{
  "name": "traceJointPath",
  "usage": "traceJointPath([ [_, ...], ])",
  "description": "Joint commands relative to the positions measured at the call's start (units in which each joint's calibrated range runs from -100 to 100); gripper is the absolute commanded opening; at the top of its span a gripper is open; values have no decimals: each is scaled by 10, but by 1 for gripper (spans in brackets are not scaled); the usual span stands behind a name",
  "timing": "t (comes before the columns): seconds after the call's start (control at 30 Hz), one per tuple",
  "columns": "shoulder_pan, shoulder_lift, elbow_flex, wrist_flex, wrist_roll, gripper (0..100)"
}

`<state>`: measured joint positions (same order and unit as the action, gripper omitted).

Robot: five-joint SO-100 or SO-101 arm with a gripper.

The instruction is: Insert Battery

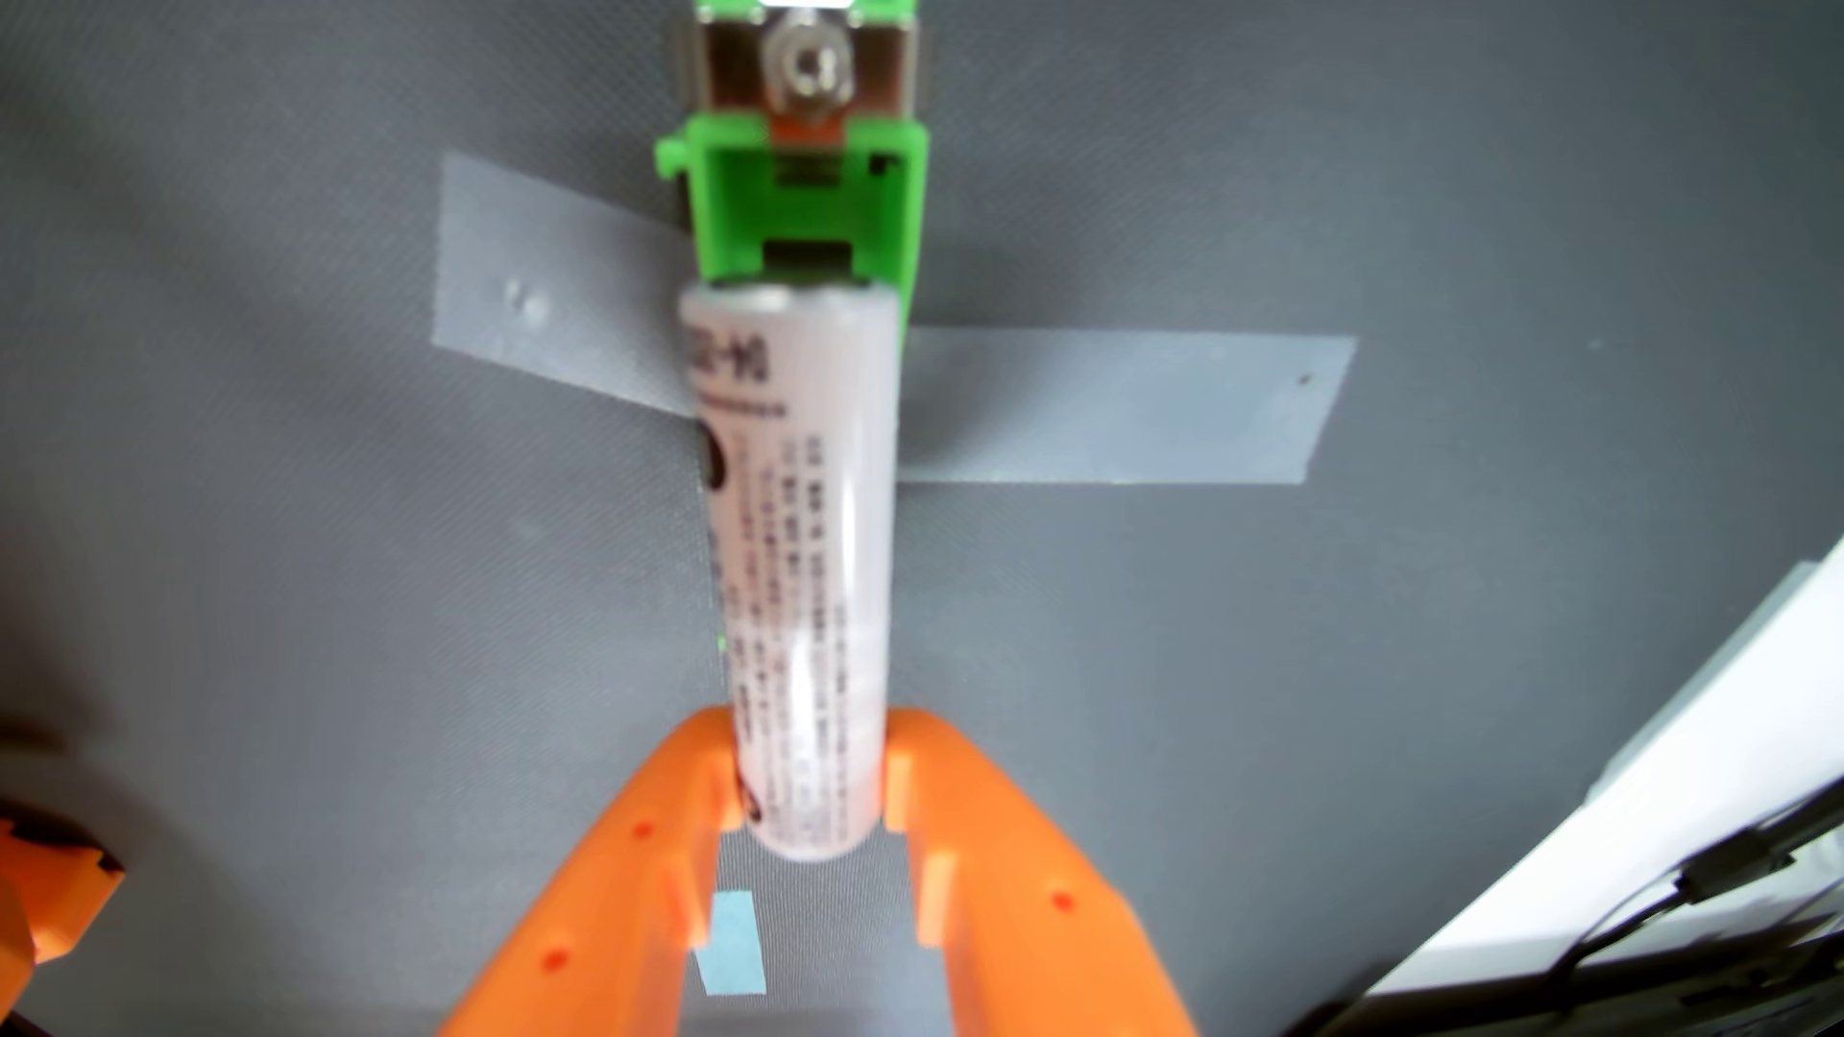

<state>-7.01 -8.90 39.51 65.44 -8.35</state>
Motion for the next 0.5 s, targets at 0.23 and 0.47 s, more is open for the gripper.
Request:
traceJointPath([
  [0.23,-30,-13,-10,-3,-2,2],
  [0.47,-14,-13,-10,-3,-2,2],
])
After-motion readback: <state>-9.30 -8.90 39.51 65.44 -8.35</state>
